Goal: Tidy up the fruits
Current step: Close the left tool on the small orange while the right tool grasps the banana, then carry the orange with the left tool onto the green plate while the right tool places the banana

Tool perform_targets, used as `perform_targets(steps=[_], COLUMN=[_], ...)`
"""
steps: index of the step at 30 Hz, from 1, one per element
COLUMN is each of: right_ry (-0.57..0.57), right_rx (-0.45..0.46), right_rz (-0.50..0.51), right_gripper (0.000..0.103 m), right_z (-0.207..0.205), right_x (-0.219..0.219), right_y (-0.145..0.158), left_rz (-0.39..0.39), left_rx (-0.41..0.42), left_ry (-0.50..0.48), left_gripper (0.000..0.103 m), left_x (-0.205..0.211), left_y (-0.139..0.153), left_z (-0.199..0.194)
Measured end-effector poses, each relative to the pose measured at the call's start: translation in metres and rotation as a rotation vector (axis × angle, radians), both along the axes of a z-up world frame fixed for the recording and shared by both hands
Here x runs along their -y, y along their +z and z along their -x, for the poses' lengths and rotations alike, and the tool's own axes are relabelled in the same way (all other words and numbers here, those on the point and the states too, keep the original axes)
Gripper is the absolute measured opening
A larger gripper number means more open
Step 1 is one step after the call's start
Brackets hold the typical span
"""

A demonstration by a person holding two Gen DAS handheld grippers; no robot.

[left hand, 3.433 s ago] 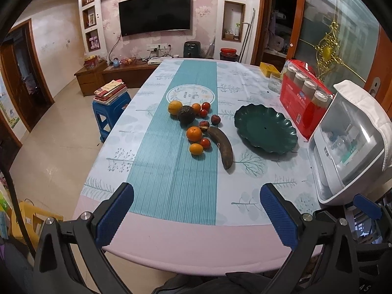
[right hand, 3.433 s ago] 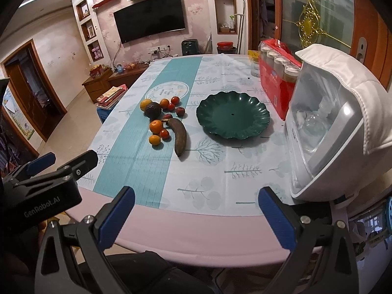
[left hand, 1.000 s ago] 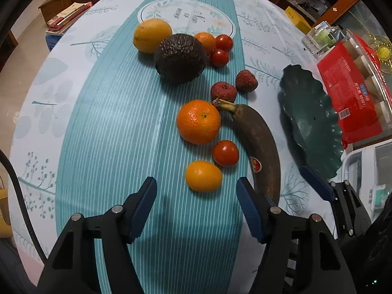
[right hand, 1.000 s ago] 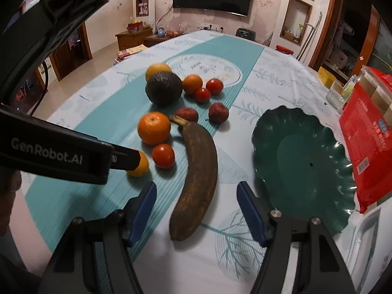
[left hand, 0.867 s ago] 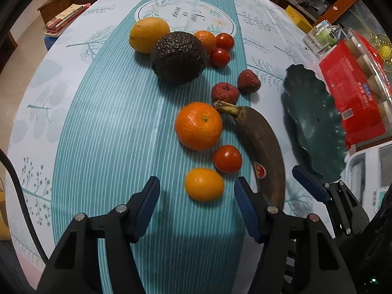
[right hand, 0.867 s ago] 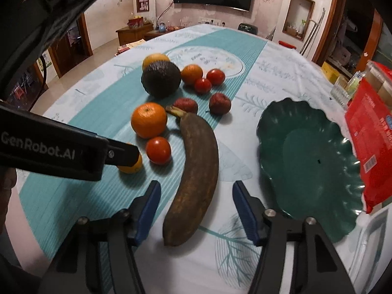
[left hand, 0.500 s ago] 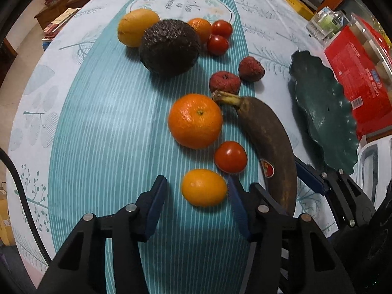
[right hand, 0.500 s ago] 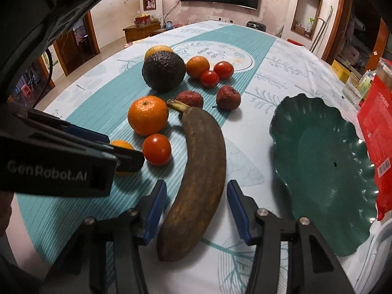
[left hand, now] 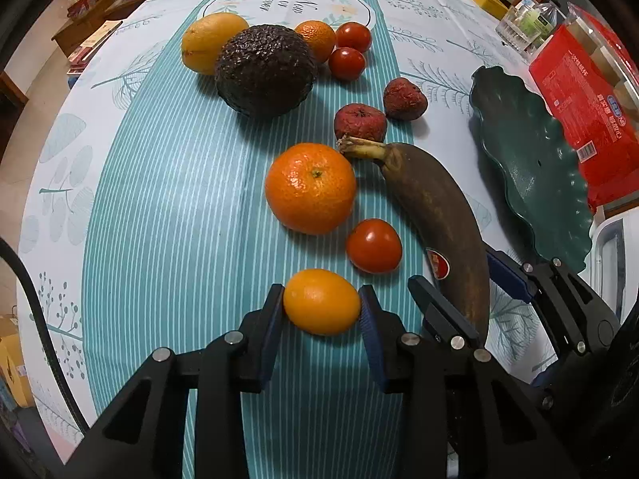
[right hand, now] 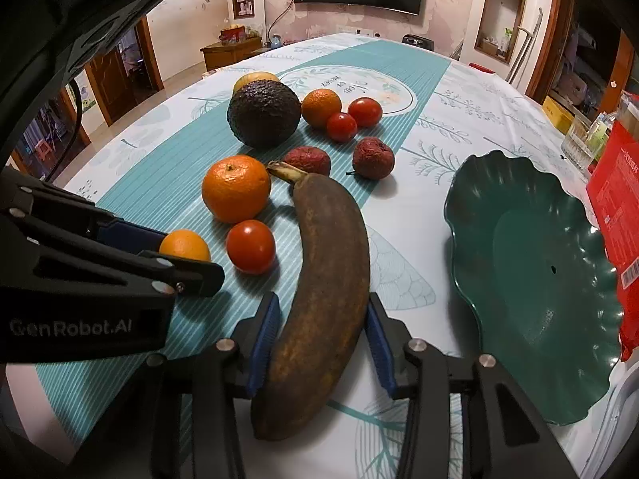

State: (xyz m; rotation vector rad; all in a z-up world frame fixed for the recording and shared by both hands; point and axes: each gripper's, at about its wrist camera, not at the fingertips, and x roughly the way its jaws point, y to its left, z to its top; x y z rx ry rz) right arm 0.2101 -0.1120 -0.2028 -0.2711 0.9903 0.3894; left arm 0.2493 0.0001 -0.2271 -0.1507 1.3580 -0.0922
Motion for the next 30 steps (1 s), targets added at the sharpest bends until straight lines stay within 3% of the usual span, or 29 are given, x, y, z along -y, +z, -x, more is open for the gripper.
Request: perform_targets(steps=[7,17,30], right_ry=[-0.033,-0.157,-0.196], right_rx=[-0.041,-0.113,-0.078], right_rz=[0.005,0.011,0.042], right_gripper=[0.036,0.034,0.033], right_z=[-0.003,0.006,0.033], right_x=[0.004,0.019,0.019], right_y=[0.002,0.011,0.038], left_rz=[0.030,0.093,0.145], left_rx=[-0.003,0.036,0.104], left_ry=[0.011,-0.013,-0.069], left_gripper=[0.035,0.035,0.035], left_x=[-0.008,-0.018,-0.028], left_y=[0.000,0.014,0.051], left_z=[0.005,0.009,0.021])
